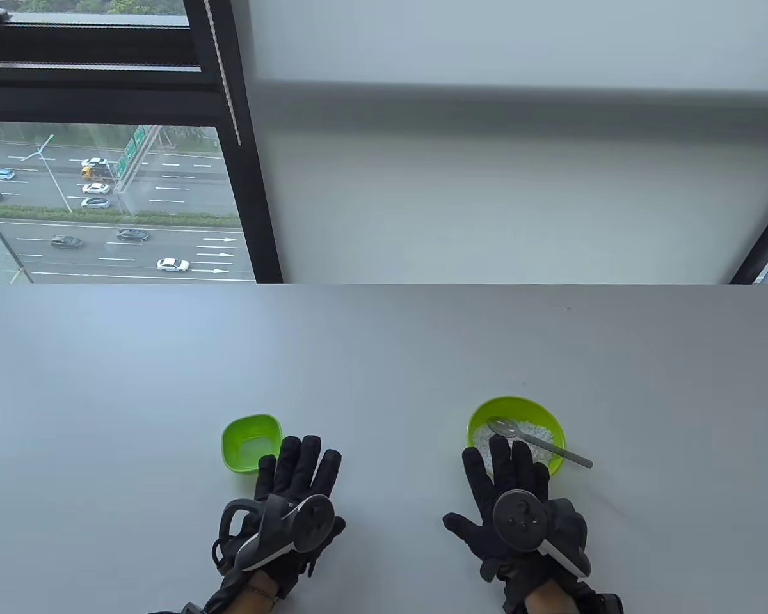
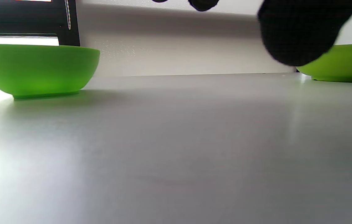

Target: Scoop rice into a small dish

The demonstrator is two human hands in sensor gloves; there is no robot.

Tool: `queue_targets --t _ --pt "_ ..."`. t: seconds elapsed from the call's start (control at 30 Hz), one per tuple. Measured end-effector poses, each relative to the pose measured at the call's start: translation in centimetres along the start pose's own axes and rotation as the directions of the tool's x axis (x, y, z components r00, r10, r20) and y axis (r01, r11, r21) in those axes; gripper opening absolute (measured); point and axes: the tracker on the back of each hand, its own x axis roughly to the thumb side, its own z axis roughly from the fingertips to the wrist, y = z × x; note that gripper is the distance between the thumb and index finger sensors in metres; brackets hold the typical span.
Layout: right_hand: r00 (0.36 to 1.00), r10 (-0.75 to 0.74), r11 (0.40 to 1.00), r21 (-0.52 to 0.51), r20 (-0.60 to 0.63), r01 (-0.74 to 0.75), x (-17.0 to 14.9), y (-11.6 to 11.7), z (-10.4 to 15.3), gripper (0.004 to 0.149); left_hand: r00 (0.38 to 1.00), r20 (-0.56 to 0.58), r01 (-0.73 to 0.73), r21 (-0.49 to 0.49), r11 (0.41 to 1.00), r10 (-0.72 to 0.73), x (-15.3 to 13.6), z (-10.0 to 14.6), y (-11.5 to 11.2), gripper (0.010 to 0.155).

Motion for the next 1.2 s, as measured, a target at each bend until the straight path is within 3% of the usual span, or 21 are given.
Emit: queue_targets --t 0.5,0.67,0.8,0.87,0.97,1.2 --pt "0.999 0.015 1.0 0.028 -0.051 -0.013 -0.8 0.6 -0.4 0.091 0.999 -0.034 0.002 0.008 1.0 -0.002 -0.7 -0.1 -0.2 0.091" --pt "0.998 -0.011 1.0 0.001 -0.063 0.011 -1.2 0.4 -0.3 0.091 0.979 -0.173 0.121 0.094 0.988 -0.104 -2.0 0.2 1.0 0.092" --pt "0.998 -0.01 1.0 -0.008 -0.066 0.009 -1.3 0.3 -0.3 0.09 0.943 -0.334 0.038 0.139 0.99 0.01 -5.3 0.7 1.5 0.091" --pt "0.998 -0.015 1.0 -0.014 -0.066 0.014 -1.3 0.3 -0.3 0.09 0.912 -0.402 -0.04 0.107 0.993 0.08 -7.3 0.8 1.0 0.09" --pt "0.997 -0.042 0.999 -0.017 -0.068 0.041 -1.3 0.4 -0.3 0.09 0.889 -0.413 -0.186 0.068 0.98 0.198 -9.2 0.8 0.2 0.085" --pt "0.995 -0.06 0.998 -0.027 -0.074 0.059 -1.6 0.3 -0.3 0.089 0.896 -0.416 -0.166 0.011 0.986 0.156 -9.3 -0.1 -1.1 0.07"
